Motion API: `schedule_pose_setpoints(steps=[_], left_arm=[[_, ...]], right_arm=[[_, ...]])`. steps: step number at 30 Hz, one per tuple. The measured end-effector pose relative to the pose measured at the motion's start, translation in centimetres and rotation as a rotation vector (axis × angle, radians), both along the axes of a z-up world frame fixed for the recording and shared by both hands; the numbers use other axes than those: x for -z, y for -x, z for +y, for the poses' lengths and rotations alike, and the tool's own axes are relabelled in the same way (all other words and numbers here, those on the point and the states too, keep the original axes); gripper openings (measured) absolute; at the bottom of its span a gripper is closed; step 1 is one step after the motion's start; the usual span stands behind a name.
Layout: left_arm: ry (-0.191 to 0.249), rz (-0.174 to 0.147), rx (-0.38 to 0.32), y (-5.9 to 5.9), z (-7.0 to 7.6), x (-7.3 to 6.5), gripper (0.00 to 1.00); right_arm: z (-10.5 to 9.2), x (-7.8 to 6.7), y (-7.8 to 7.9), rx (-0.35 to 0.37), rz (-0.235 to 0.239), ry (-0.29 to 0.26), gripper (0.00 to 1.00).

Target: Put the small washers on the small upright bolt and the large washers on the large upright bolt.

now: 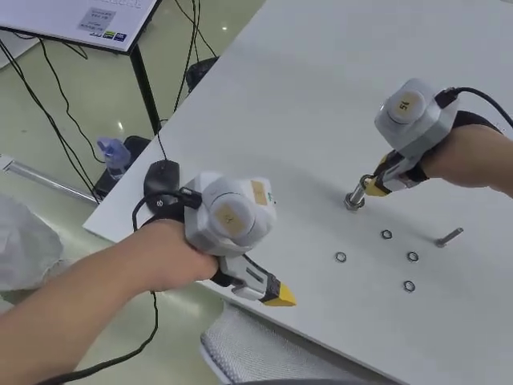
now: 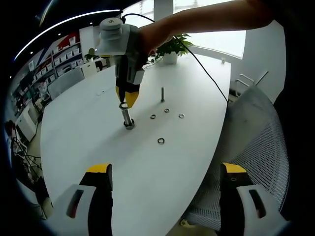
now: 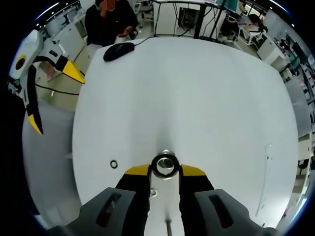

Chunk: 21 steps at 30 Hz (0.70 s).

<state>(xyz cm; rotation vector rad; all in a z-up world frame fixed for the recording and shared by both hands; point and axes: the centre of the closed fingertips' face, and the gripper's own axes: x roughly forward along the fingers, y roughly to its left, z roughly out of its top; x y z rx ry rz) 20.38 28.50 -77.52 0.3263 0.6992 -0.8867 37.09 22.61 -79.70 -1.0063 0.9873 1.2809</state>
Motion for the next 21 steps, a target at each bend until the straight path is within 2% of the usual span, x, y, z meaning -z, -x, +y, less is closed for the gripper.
schedule_pose_setpoints(steps=[10,21], left_arm=[[0.049,-0.007,-0.011,-0.1,-0.8,-0.3,0.96],[0.059,-0.020,-0.007,-0.5,-1.2,-0.3,0.95]], right_arm=[[0.0,0.8,-0.4,-0.013,-0.002,0.026,0.21],[0.0,1.6,-0.7,-0.017,0.003,0.043,0.21]])
